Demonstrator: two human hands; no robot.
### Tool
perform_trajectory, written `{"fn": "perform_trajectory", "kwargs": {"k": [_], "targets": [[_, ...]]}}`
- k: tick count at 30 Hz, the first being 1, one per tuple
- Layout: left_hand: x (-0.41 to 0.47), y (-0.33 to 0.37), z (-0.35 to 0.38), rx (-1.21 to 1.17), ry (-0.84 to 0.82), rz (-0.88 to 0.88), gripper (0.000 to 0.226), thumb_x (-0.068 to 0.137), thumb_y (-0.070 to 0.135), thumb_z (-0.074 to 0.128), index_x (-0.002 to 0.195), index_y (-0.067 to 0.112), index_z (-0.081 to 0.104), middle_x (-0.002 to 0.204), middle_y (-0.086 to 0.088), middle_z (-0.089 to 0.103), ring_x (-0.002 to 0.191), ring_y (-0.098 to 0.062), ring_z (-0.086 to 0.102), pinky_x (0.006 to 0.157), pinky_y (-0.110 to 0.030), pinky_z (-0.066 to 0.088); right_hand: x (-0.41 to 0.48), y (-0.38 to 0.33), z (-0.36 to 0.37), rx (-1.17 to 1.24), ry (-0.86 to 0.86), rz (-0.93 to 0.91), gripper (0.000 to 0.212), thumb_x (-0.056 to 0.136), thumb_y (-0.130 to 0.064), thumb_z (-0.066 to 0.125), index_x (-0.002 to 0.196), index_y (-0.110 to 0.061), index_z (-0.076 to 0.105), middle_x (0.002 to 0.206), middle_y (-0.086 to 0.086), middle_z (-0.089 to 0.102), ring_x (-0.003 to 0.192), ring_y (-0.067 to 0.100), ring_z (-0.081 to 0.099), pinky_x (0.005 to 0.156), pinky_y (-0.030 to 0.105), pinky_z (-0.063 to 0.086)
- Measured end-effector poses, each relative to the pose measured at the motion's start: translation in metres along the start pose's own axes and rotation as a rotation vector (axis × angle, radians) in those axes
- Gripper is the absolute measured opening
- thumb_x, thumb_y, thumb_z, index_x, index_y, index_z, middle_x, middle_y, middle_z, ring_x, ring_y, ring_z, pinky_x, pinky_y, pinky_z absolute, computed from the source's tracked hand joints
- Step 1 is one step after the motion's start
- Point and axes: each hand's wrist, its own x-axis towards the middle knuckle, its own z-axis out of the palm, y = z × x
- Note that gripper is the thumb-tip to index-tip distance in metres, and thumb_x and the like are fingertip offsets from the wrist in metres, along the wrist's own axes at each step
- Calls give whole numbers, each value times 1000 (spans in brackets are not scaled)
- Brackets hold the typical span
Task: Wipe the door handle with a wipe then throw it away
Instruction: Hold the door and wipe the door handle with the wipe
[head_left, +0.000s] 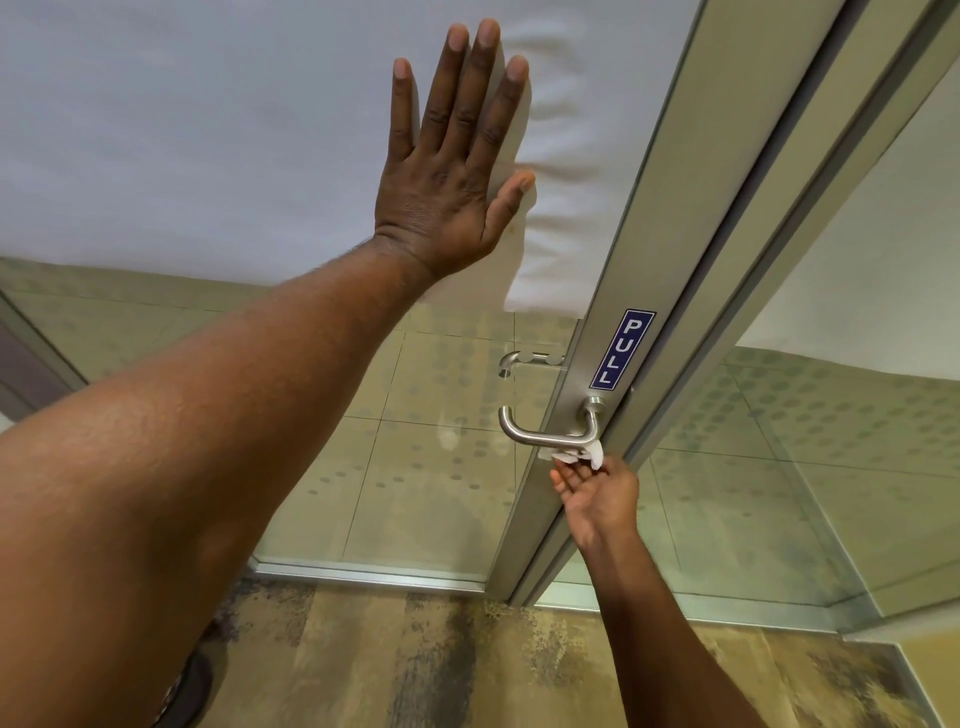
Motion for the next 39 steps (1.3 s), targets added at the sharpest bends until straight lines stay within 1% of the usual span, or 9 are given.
{"fn": "perform_trajectory", "kwargs": {"k": [5, 10, 15, 18, 23, 27, 32, 37, 39], "targets": [[0, 0, 3, -9, 15, -4, 75, 107, 60, 32, 163, 9, 27, 165, -23, 31, 152, -41, 25, 121, -62, 12, -4, 9, -34, 77, -13, 77, 21, 88, -21, 52, 103, -13, 64, 104, 15, 70, 99, 31, 66, 97, 48, 48], [-1, 1, 1, -32, 4, -2, 74, 109, 60, 28, 163, 9, 24, 165, -24, 31, 152, -42, 27, 120, -65, 14, -6, 7, -56, 140, -50, 75, 9, 95, -10, 58, 94, -8, 67, 92, 15, 70, 86, 27, 72, 88, 41, 58], [-1, 0, -1, -39, -11, -10, 74, 109, 60, 27, 163, 9, 21, 166, -24, 29, 153, -43, 27, 121, -65, 14, 2, 5, -57, -130, 159, -146, 18, 90, -5, 74, 106, -1, 67, 98, 12, 72, 89, 27, 73, 69, 35, 63], [-1, 1, 0, -39, -16, -15, 74, 109, 60, 28, 163, 9, 22, 166, -24, 29, 153, -43, 27, 120, -66, 14, 6, 2, -46, -251, 219, -267, 32, 87, -4, 78, 116, 0, 67, 108, 17, 72, 93, 29, 72, 82, 42, 62], [-1, 0, 1, -16, 4, -6, 74, 109, 59, 30, 162, 9, 24, 165, -24, 31, 152, -42, 29, 120, -63, 12, 6, -3, -15, -327, 344, -482, 13, 85, -7, 77, 94, -16, 75, 102, 13, 78, 89, 20, 76, 78, 26, 59], [-1, 1, 1, -24, -1, -8, 73, 109, 59, 30, 162, 9, 25, 164, -24, 33, 152, -42, 30, 120, -65, 14, 6, -13, 3, -507, 327, -701, 19, 92, -9, 68, 108, -20, 73, 118, 2, 64, 100, 12, 68, 78, 10, 53], [-1, 0, -1, -29, -5, -13, 73, 109, 59, 30, 162, 9, 25, 164, -25, 32, 152, -43, 30, 120, -65, 15, -3, -5, 3, -739, 133, -871, 30, 98, -4, 58, 123, -12, 74, 123, -1, 66, 112, 6, 63, 93, 10, 48], [-1, 1, -1, -31, -5, -14, 73, 109, 58, 30, 161, 8, 25, 164, -25, 32, 152, -43, 30, 120, -67, 17, -2, 0, 3, -669, 156, -832, 35, 98, 0, 56, 121, -18, 75, 117, -11, 72, 111, -7, 64, 93, 7, 48], [-1, 1, -1, -30, -1, -14, 73, 109, 58, 31, 161, 8, 25, 164, -25, 33, 152, -43, 30, 120, -67, 17, 5, -4, 6, -573, 241, -728, 35, 98, -1, 55, 119, -18, 77, 111, -6, 75, 102, 0, 68, 90, 13, 53]]}}
